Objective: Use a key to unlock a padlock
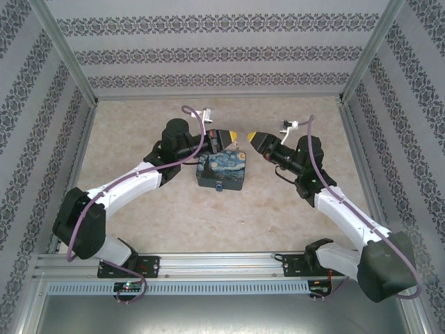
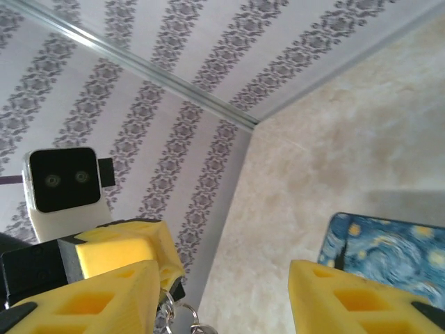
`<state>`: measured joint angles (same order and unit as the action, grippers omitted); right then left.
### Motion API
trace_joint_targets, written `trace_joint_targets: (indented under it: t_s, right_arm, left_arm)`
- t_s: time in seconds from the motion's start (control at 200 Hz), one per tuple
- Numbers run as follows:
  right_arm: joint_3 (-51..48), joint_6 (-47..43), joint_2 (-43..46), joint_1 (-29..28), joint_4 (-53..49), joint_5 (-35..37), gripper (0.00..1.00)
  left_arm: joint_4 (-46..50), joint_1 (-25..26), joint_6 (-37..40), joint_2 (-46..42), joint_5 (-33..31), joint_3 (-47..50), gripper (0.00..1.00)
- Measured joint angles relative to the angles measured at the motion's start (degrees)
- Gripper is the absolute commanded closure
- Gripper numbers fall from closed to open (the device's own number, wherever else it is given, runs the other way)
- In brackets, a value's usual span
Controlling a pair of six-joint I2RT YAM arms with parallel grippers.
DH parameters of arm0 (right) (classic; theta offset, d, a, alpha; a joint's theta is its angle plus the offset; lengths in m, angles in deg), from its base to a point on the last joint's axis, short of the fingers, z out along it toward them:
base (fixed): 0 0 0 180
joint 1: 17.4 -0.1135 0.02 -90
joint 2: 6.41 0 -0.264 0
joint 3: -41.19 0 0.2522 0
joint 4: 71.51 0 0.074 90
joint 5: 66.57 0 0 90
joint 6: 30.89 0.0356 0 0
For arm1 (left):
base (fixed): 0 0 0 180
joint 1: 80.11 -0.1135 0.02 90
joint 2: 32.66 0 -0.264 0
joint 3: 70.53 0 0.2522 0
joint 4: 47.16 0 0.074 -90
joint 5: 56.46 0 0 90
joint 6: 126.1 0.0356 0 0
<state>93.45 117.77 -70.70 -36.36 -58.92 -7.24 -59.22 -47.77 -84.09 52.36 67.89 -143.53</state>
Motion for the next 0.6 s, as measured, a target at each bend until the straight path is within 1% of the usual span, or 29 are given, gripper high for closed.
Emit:
trace_joint_targets:
  t_s: [0.355,0.6]
  right_arm:
    - [0.0,3.2,-4.1,-0.3,14.7,-2.1,0.53]
    - [0.0,4.3,-7.0,-3.1,19.6,-2.4,0.58]
  left_arm:
    - [-12.9,-0.6,-5.5,2.0,0.0,0.7,1.00]
    - [-16.3,-0.6,-7.6,2.6,-0.1,1.7,1.00]
